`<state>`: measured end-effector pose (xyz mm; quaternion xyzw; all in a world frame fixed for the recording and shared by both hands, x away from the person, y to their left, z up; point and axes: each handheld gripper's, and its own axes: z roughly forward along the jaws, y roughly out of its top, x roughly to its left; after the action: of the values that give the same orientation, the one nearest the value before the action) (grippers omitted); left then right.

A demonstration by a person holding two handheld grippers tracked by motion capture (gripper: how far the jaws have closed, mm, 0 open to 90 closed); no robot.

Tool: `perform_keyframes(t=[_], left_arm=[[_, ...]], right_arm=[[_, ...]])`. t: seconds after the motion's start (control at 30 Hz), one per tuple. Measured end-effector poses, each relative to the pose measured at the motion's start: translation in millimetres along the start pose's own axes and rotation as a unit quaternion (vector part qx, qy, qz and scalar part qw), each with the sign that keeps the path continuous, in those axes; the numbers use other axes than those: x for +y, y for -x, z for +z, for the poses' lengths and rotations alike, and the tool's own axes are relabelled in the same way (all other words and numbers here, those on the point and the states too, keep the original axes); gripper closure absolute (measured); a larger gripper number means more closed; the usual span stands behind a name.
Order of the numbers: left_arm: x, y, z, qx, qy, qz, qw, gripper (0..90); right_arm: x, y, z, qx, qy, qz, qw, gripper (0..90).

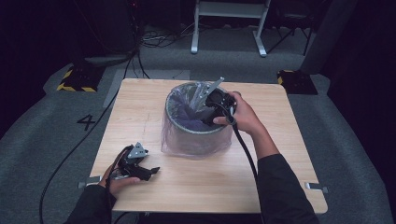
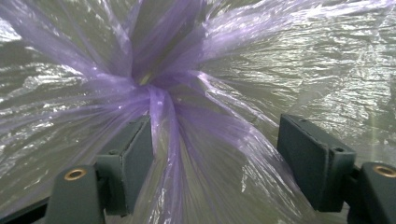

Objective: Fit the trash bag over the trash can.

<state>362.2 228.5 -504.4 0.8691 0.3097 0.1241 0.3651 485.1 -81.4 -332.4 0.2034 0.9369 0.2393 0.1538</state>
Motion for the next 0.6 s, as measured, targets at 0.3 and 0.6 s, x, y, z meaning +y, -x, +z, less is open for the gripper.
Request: perform_keyframes(t=[0.3,0.6], left_arm=[[0.0,0.1,0.0,0.0,0.0,0.0,1.0,14.0],[0.0,0.0,0.1,0.0,0.0,0.0,1.0,14.0]], right_arm=[[3.1,-2.3,2.7,-0.011,-0.041,-0.01,0.9991,32.2],[1.1,-1.6,2.3,-0.013,-0.06,-0.01,0.9981,27.6]])
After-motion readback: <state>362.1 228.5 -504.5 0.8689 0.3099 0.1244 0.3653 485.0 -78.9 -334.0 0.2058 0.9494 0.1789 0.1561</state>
